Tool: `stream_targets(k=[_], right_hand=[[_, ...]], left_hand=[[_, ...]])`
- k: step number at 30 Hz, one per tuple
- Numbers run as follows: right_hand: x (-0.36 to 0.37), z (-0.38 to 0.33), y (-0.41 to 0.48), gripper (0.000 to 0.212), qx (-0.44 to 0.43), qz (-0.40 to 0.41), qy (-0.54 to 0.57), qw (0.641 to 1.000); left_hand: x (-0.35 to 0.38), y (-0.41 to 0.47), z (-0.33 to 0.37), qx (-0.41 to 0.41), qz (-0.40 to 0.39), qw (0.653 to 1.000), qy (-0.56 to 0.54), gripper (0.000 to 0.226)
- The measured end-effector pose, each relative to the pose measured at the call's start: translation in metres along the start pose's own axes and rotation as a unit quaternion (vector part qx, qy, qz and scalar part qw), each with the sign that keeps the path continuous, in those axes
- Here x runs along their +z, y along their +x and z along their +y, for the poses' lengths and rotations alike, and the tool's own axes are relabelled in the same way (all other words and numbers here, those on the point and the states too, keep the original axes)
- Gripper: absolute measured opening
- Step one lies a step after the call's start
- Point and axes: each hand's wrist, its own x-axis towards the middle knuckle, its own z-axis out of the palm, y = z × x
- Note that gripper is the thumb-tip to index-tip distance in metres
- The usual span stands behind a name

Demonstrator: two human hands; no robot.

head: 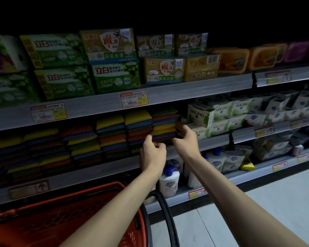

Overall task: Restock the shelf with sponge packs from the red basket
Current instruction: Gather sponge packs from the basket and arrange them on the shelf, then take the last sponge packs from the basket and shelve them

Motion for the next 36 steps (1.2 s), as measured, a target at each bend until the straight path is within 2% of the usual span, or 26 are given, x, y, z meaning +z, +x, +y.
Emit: stream_targets(k=[3, 11, 17, 24, 29, 36], right_hand=[[-0.001, -0.001, -0.003, 0.041, 0.008, -0.001, -0.015, 1.0], [-0.007, -0.012, -0.025, 0.06, 0.021, 0.009, -0.057, 0.998], [0.006, -0.04, -0.059, 0.057, -0.09, -0.015, -0.127, 0.988], [0.03, -0.079, -0.106, 0.059, -0.213, -0.094, -0.197, 0.952], [0.053, -0.102, -0.141, 0.061, -0.268, -0.145, -0.214, 0.928], [0.083, -0.112, -0.192, 0.068, -0.305, -0.254, -0.246, 0.884]], left_hand=[[-0.003, 0.001, -0.002, 0.009, -0.002, 1.0, 0.008, 0.055], [-0.033, -0.005, -0.002, 0.05, -0.034, 0.997, 0.046, 0.052], [-0.092, -0.021, -0.015, 0.151, -0.069, 0.981, 0.1, 0.046], [-0.199, -0.046, -0.026, 0.226, -0.063, 0.931, 0.279, 0.049], [-0.276, -0.072, -0.032, 0.231, -0.058, 0.891, 0.387, 0.059], [-0.356, -0.111, -0.061, 0.178, -0.062, 0.879, 0.438, 0.068]])
